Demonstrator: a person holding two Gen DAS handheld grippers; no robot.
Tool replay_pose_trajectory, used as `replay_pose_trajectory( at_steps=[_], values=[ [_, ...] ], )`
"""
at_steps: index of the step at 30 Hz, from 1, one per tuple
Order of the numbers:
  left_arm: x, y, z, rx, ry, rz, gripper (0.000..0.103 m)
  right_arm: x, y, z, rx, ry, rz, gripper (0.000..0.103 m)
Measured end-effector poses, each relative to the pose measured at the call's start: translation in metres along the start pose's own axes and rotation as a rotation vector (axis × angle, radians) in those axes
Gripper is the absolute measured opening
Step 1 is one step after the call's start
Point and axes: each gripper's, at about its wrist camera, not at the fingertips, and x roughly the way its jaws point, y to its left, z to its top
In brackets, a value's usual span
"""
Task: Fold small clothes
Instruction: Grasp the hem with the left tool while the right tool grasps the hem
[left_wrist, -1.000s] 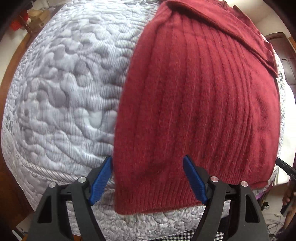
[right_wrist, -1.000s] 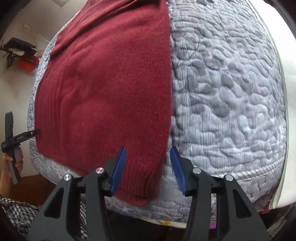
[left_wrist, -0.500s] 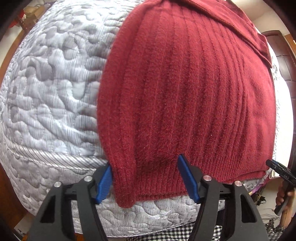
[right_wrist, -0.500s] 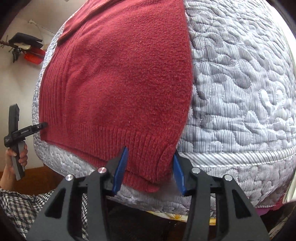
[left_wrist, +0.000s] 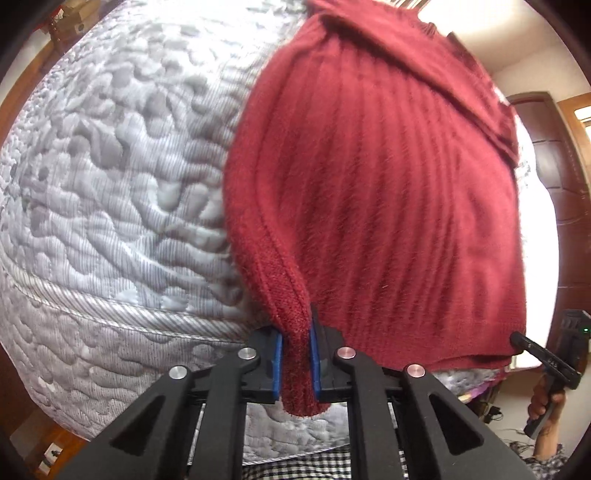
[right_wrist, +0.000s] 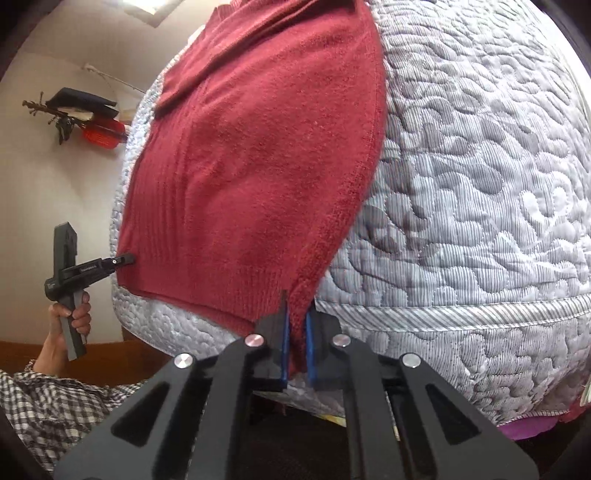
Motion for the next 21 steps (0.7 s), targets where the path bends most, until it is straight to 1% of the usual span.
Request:
replay_pose_trajectory(
  at_steps=[3, 5, 8, 10, 11, 13, 16, 21],
  values=[
    [-0.022, -0.003, 0.012, -0.009, -0.053, -0.050, 0.011, -0.019, 0.001, 0.010, 0.015, -0.048, 0.058, 0.005],
    [-0.034, -0.006, 0.020, -0.006, -0.088, -0.071, 0.011, -0.031, 0.002, 0.022, 0.022, -0.082, 0.079, 0.005],
    [-0.046, -0.014, 0.040, 0.016, -0.136, -0.069, 0.011, -0.043, 0.004, 0.043, 0.013, -0.112, 0.075, 0.005],
    [-0.048, -0.014, 0.059, 0.022, -0.163, -0.072, 0.011, -0.048, 0.005, 0.060, 0.011, -0.122, 0.064, 0.005],
    [-0.053, -0.022, 0.067, 0.025, -0.176, -0.075, 0.011, -0.049, 0.005, 0.068, 0.010, -0.127, 0.056, 0.005],
    [-0.054, -0.023, 0.086, 0.026, -0.200, -0.074, 0.011, -0.051, 0.003, 0.086, 0.003, -0.139, 0.042, 0.005],
    [-0.055, -0.024, 0.115, 0.014, -0.227, -0.072, 0.011, -0.048, -0.005, 0.112, 0.025, -0.150, 0.059, 0.005],
    [-0.037, -0.018, 0.154, -0.029, -0.233, -0.060, 0.011, -0.031, -0.021, 0.158, 0.075, -0.126, 0.065, 0.005]
  ],
)
